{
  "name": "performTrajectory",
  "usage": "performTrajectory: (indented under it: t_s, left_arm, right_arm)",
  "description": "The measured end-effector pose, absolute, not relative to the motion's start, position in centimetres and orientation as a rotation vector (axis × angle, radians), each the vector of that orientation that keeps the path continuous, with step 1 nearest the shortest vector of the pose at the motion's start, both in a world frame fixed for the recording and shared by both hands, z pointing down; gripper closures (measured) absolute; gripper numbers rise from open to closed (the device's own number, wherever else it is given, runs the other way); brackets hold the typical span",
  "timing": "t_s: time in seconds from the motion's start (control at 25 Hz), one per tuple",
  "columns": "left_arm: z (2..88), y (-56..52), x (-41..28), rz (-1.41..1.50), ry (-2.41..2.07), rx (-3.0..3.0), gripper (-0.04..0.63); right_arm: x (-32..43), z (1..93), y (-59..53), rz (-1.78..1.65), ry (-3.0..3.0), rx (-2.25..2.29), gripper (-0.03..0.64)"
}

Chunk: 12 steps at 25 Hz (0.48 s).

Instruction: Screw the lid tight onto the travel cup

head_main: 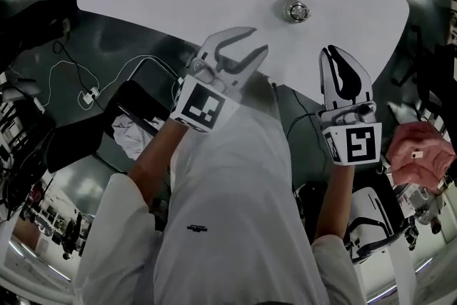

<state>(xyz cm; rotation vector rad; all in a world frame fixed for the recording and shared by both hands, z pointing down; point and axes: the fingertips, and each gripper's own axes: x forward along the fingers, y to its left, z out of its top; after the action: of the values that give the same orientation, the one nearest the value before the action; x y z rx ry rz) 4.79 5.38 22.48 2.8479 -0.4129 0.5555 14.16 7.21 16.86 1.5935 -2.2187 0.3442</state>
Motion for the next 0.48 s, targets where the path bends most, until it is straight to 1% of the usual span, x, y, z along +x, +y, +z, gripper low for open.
performTrajectory:
  t_s: [0.08,0.12,0.2,0.48]
  left_arm:
    - [23.6,5.0,5.5,0.570,-0.357,2.883,0.452]
    - [24.1,4.9,5.9,0.574,-0.329,2.894,0.435]
    - [25.2,4.9,6.7,0.585,-0.274,2.910,0.399]
    - [29.8,4.5,9.3,0.561,-0.188,2.909,0.312]
  right_arm:
    - [14.0,17.5,6.3,0.334,-2.215,1.552,0.605]
    - [13.9,18.0,5.9,0.328,-2.210,1.520,0.584]
    - [13.7,18.9,5.4,0.316,-2.195,1.442,0.516]
    - [13.7,22.8,4.3,0.271,-2.096,1.149,0.465]
